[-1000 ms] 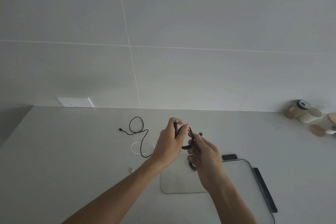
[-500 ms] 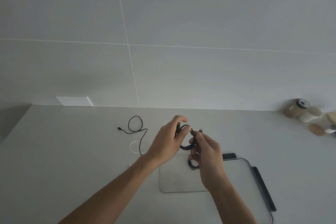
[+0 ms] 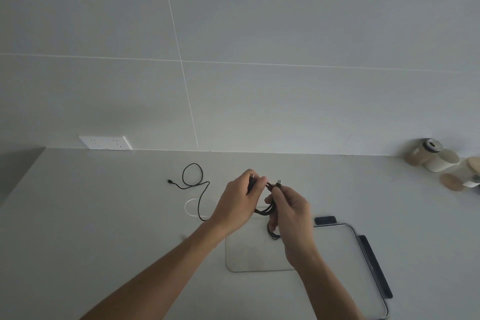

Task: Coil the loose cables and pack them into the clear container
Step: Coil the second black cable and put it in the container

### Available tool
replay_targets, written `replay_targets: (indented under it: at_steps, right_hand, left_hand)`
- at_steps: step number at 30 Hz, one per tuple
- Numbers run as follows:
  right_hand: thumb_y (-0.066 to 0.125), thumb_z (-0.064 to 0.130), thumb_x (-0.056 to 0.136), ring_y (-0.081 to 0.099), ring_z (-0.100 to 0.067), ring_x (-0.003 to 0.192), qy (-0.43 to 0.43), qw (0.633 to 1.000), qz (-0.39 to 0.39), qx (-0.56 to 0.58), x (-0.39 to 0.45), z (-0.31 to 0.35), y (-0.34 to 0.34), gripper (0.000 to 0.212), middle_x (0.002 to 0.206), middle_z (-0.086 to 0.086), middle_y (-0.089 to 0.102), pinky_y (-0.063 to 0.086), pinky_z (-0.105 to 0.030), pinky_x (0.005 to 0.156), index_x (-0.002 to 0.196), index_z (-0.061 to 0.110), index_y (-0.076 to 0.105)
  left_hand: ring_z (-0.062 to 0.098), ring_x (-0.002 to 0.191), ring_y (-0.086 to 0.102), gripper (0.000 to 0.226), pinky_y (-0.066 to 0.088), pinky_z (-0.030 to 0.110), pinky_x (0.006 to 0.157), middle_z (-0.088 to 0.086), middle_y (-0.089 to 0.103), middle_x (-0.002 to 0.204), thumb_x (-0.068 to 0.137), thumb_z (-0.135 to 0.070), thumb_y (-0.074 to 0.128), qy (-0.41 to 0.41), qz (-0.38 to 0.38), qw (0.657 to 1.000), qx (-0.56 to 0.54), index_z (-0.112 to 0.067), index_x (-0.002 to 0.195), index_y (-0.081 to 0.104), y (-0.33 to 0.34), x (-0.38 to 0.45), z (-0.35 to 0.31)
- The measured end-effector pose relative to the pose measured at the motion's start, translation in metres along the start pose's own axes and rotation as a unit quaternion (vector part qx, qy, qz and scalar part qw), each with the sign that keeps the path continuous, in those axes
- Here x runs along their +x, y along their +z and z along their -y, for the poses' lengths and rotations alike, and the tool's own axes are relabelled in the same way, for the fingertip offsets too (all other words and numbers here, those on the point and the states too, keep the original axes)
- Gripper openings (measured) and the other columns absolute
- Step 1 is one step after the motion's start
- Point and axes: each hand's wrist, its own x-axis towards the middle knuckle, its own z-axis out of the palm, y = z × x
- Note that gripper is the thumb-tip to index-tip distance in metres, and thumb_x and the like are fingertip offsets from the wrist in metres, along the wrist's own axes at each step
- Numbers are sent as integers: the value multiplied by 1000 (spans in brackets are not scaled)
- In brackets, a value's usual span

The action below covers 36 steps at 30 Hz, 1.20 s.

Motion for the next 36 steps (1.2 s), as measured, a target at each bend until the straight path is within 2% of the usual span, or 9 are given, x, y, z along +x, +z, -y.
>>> replay_targets:
  at_steps: [7,12,16,19,23,26,29,32,36]
  right_hand:
    - [57,17,104,53,-19,47,-12,996,-55,63,-3,0,0,17,91,-9,75,53,-33,47,101,13,73]
    - [55,18,105,55,-17,51,-8,992,-76,98,-9,4,5,17,92,-4,73,54,-33,48,99,9,68]
    - [53,16,105,51,-18,48,70,978,-84,177,-10,8,5,19,95,-8,73,46,-30,44,93,6,63]
    - [52,19,107,55,-20,48,106,962,-90,235,-10,10,6,17,102,-15,77,50,-29,45,99,7,60]
    - [49,24,109,61,-18,50,63,967,-122,213,-14,16,12,16,104,-3,78,51,-29,44,108,10,56]
    - [48,26,109,61,-19,50,27,967,-158,200,-19,19,18,14,100,4,78,49,-29,44,105,17,57]
    - [47,25,109,56,-18,47,-28,967,-196,162,-24,21,25,16,87,13,72,48,-30,43,103,17,59]
    - [50,22,107,53,-16,46,27,966,-183,179,-17,22,24,20,84,6,68,47,-29,43,100,8,61]
    - [59,13,102,41,-14,47,128,968,-104,190,2,21,14,20,75,-7,58,45,-25,44,91,-1,67]
  left_hand:
    - [16,48,45,36,42,28,43,0,54,63,102,-39,54,-93,0,986,-141,-4,93,60,3,-2,-15]
    - [16,55,46,34,43,30,49,-5,53,63,103,-37,51,-95,-30,986,-131,-4,97,58,6,-3,-13]
    - [20,53,41,34,41,33,49,-1,47,62,104,-37,49,-85,-47,985,-143,-4,96,55,7,-3,-16]
    - [20,53,42,34,43,37,51,-2,46,62,104,-37,48,-77,-61,985,-145,-5,94,55,10,-3,-16]
    - [19,54,46,34,47,46,58,-8,50,59,104,-40,47,-91,-107,980,-141,-11,89,56,15,2,-10]
    - [15,59,48,33,45,40,63,-8,51,63,105,-41,44,-82,-136,979,-130,-17,87,56,17,3,-12]
    - [14,61,47,36,47,44,65,-7,50,65,105,-45,41,-93,-167,968,-160,-16,87,56,18,7,-15]
    - [13,62,47,38,44,39,65,-10,49,65,104,-48,40,-91,-185,963,-171,-17,86,55,17,8,-14]
    - [12,52,36,36,34,30,56,-12,39,57,107,-41,40,-24,-130,978,-159,-11,89,50,15,-2,-19]
